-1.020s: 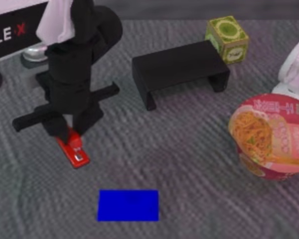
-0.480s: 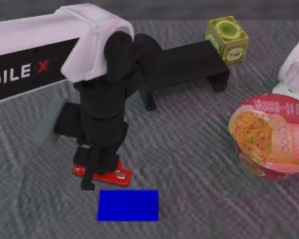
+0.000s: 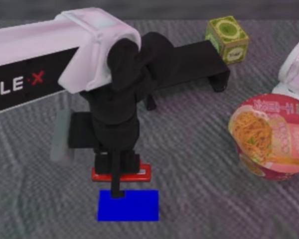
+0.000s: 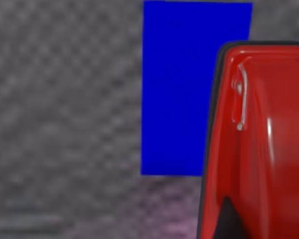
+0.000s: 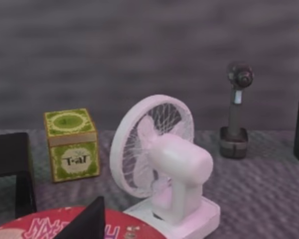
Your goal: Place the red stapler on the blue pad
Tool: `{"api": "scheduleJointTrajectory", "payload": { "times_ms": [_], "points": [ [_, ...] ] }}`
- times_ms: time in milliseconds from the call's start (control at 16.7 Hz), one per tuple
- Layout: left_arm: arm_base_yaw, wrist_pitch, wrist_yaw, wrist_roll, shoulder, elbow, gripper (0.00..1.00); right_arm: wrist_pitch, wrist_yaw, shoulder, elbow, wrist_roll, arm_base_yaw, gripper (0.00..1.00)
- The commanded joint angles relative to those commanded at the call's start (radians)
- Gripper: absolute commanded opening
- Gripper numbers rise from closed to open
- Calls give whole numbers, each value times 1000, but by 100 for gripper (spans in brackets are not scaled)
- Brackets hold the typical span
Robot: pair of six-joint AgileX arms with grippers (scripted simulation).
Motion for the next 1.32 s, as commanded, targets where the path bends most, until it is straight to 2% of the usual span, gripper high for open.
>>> {"api": "scheduleJointTrajectory", "payload": {
  "times_ms": [300,780,1140,1320],
  "points": [
    [4,14,-1,4,8,-11,0,0,0,0,0,0,0,100],
    [3,346,1,5,103,-235,0,0,0,0,0,0,0,100],
    [2,385,0,4,118,-267,0,0,0,0,0,0,0,100],
    [2,385,0,4,118,-267,23,0,0,0,0,0,0,100]
  ]
}}
